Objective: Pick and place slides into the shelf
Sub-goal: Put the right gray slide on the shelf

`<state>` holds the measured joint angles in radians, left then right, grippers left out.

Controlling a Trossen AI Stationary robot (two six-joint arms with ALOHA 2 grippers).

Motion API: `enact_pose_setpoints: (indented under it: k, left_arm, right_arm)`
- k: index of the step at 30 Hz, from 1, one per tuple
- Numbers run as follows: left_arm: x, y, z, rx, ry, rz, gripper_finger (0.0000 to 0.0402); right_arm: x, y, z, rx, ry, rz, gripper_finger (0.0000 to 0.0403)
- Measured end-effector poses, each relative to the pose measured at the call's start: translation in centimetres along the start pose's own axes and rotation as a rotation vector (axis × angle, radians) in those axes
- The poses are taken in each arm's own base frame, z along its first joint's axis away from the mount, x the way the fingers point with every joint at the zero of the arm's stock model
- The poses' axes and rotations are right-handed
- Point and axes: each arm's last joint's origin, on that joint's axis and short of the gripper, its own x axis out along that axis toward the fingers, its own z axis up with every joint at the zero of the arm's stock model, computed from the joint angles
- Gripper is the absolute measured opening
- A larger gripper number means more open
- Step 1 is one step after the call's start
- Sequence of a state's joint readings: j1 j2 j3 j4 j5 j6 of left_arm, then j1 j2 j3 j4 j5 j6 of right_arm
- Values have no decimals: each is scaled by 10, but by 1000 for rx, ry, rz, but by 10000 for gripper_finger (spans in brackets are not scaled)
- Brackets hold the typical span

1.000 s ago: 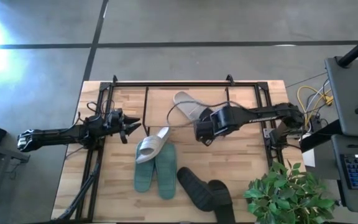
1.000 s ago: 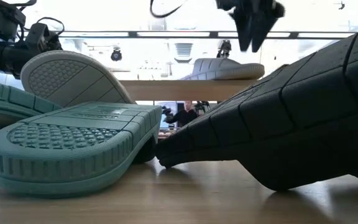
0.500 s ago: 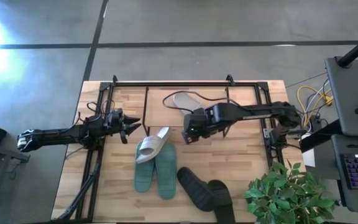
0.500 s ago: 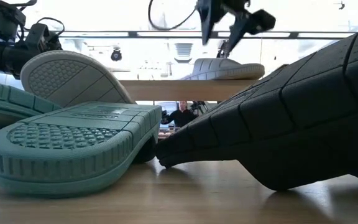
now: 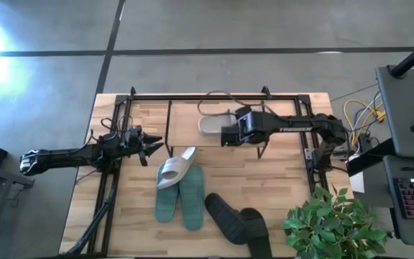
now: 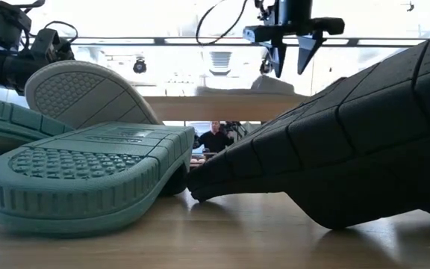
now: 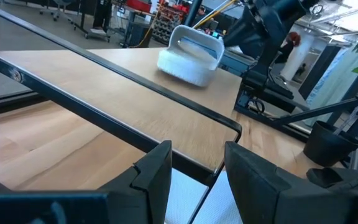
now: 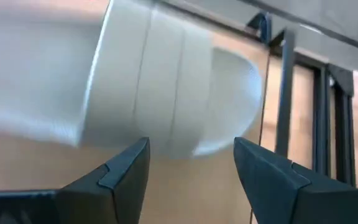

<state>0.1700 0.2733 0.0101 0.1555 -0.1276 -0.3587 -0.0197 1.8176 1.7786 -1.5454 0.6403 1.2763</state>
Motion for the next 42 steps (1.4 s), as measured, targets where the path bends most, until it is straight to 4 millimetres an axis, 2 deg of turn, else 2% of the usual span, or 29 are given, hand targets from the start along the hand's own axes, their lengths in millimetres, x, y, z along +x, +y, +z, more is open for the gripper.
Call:
enact_pose_setpoints:
  k: [3,6,10,12,14,20,23,27,32,35,42]
  left_arm:
    - [0,0,0,0,-1,0,134]
    - [0,0,0,0,0,0,134]
    - [0,0,0,0,1,0,134]
    - [0,0,0,0,1,0,134]
    - [0,0,0,0,1,1,134]
    - [0,0,0,0,1,0,134]
    - [0,0,0,0,1,1,134]
    - [0,0,0,0,1,0,134]
    - [0,0,0,1,4,1,134]
    - [0,0,0,3,1,3,134]
    - [0,0,0,7,-1,8,134]
  right_arm:
    - [1,-6,8,24,23,-11,224]
    - [-10,-6,14,35,71,79,224]
    - [-30,12,23,1,147,386,224]
    - [-35,25,28,31,127,528,223]
    - [-34,35,31,55,97,582,223]
    - [4,52,30,13,148,447,223]
    - [15,54,22,-44,235,391,223]
    - [10,48,7,-110,319,329,223]
    - [-3,32,-7,-130,324,178,223]
    - [-8,26,-7,-115,254,134,223]
    - [-17,24,6,-20,202,195,224]
